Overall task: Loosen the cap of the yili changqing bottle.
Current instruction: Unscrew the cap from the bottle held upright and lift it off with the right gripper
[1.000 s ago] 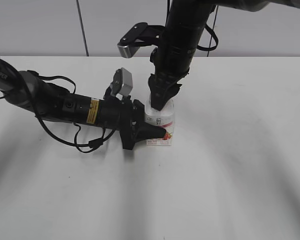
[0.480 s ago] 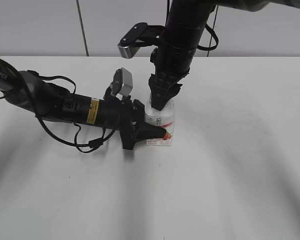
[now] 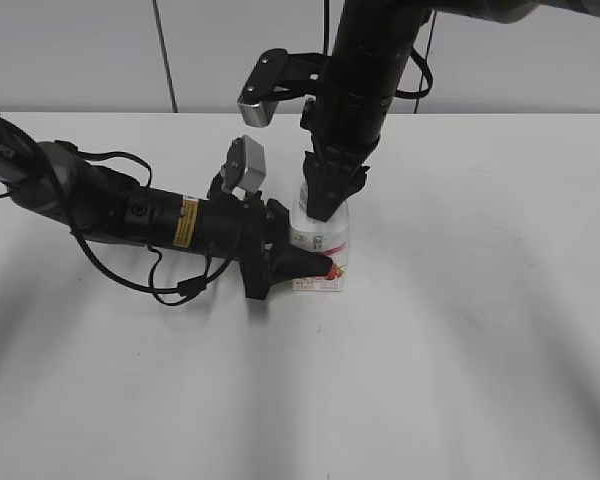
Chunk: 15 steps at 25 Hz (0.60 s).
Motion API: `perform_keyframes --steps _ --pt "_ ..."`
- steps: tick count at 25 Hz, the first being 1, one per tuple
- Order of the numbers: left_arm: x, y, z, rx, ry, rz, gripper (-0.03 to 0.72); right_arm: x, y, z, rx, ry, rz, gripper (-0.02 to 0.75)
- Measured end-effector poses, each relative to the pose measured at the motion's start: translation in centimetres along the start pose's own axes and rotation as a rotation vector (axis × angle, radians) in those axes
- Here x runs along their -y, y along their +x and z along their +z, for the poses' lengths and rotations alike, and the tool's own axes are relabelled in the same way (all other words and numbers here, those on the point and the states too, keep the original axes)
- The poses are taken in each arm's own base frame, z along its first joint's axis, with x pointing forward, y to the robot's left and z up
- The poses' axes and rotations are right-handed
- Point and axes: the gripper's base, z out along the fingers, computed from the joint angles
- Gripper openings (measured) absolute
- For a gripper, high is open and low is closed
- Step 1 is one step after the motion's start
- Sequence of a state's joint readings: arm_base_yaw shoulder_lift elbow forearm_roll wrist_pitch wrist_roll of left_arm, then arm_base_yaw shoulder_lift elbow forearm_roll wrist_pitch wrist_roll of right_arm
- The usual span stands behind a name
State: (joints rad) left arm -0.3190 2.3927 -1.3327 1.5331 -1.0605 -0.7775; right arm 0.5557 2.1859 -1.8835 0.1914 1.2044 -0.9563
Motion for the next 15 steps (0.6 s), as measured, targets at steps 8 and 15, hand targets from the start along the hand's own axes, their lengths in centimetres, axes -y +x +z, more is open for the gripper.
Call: perform_keyframes --steps 8,15 --pt "0.03 0.03 0.0 -0.006 0.006 0.006 0.365 0.0 0.0 0.0 0.0 0.0 -0.084 0.398" --pt "0.04 0.0 -0.01 -0.006 0.006 0.007 0.365 -0.01 -0.01 -0.05 0.001 0.0 -0.092 0.398"
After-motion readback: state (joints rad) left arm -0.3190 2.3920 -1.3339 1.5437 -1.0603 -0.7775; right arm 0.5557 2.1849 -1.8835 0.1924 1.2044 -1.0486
